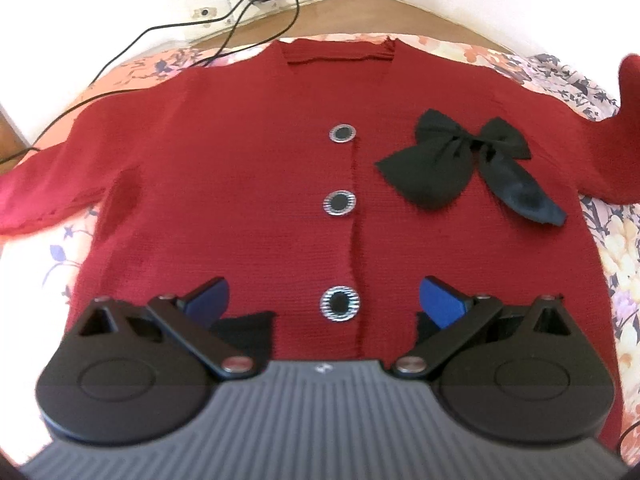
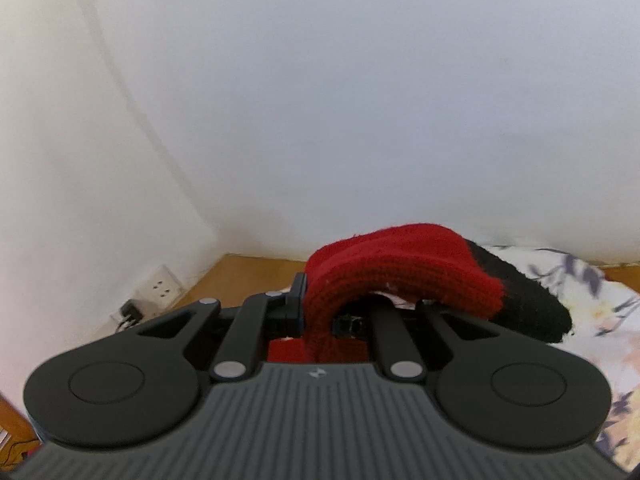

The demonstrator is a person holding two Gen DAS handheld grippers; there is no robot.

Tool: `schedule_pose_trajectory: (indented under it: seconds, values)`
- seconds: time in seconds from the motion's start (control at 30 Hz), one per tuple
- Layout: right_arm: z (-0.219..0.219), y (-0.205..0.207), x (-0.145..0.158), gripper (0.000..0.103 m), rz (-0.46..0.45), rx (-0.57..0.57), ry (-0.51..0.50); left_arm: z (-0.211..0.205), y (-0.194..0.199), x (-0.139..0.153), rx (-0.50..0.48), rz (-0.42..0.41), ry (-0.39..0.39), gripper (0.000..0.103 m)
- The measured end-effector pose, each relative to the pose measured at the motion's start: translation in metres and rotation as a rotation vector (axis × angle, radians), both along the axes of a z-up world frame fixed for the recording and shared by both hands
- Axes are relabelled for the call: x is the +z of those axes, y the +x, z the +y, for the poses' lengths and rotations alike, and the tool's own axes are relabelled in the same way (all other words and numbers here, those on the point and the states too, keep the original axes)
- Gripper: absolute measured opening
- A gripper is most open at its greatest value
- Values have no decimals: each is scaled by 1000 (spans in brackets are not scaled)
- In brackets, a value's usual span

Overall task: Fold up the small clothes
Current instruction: 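Lift the sleeve with the right gripper, fold it across the cardigan front, release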

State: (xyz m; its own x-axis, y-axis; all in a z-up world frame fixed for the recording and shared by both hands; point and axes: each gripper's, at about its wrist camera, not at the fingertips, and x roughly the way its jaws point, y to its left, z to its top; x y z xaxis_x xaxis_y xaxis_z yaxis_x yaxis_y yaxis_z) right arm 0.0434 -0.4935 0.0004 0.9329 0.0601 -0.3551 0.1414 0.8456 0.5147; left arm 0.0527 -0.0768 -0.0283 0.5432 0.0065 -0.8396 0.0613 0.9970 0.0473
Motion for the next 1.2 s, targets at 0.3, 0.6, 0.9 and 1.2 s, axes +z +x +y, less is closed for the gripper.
schedule_pose_trajectory:
  seconds: [0.3,0.6,0.9,1.2]
  values:
    - [71,2,26,11,-32,70,-32,37,-1,3,0,-4,-6,103]
    - [131,15,40,11,-46,98,-68,72,4,8,4,-17,-17,103]
    - [192,15,50,11,-55,148,-96,102,11,10,13,-28,-21,103]
    - [249,33,37,11,-16,212,-91,132,17,6,38,-25,-19,103]
